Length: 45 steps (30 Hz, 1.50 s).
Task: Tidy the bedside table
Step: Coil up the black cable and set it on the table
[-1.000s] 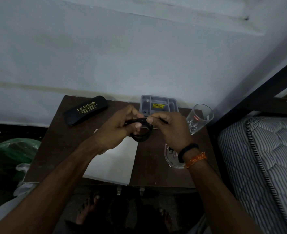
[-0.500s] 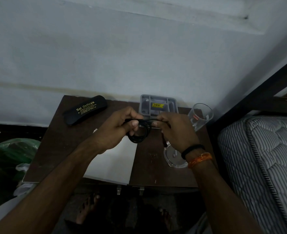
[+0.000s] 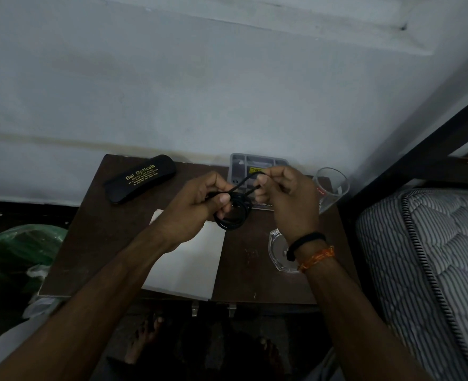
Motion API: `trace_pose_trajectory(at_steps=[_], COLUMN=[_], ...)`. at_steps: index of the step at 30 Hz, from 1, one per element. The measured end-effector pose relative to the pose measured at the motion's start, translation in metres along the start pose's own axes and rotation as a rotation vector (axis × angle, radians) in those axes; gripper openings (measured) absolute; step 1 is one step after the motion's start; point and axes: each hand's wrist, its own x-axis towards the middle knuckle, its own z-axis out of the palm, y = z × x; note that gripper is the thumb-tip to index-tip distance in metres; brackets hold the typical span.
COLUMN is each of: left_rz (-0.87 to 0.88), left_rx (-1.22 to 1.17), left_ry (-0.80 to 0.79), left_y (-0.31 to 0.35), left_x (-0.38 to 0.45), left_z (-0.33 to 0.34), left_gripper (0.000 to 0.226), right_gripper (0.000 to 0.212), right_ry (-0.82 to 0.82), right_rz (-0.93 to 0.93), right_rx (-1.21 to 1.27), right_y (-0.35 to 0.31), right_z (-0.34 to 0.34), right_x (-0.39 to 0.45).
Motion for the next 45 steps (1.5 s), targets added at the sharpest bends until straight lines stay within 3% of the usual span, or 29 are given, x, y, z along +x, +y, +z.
trace_pose_trajectory(at_steps=[3,8,14,20,24,29,34,41,45], left_rz=[0.014,0.036,0.059,0.176,0.258,0.286,0.272,0.224,0.252], left_rx=[-0.017,-0.029,0.018,0.197,0.334,0.484,0.57,0.571,0.63], left_ry=[0.018,0.066,0.254,0.355,0.339,0.282,0.318,0.44,0.453], left_y=[0.002,0.003,-0.002,-0.006,-0.002,0.0,0.0,-0.001,-0.006], left_x=[-0.001,-0.001,0.0,0.0,-0.004,-0.006,-0.006,-0.005,-0.002], left_z=[0.001,0.0,0.006,0.005,0.006,0.008,0.004,0.001,-0.006], left_gripper=[0.01,0.01,0.013,0.013,0.013,0.015,0.024,0.029,0.027], right_gripper=[0.005,0.008,0.022,0.028,0.024,0.035,0.073,0.029,0.033], right_ry=[-0.05,-0.176,-0.255,-0.302,-0.439,-0.436,-0.389,-0.616,-0.67], right_rz=[0.068,0.334,0.256,0.544,0.549,0.563,0.7,0.66,0.529], right_rx=[0.08,0.22,0.054,0.377,0.311,0.38,0.429,0.302,0.161], right_y=[0.0,0.004,0.005,0.0,-0.004,-0.006,-0.012,-0.024,-0.027], right_z=[0.001,0.002,0.013,0.019,0.022,0.022,0.024,0.016,0.005], right_x=[0.0,-0.002,-0.009,-0.01,-0.013,-0.017,-0.022,-0.024,-0.015])
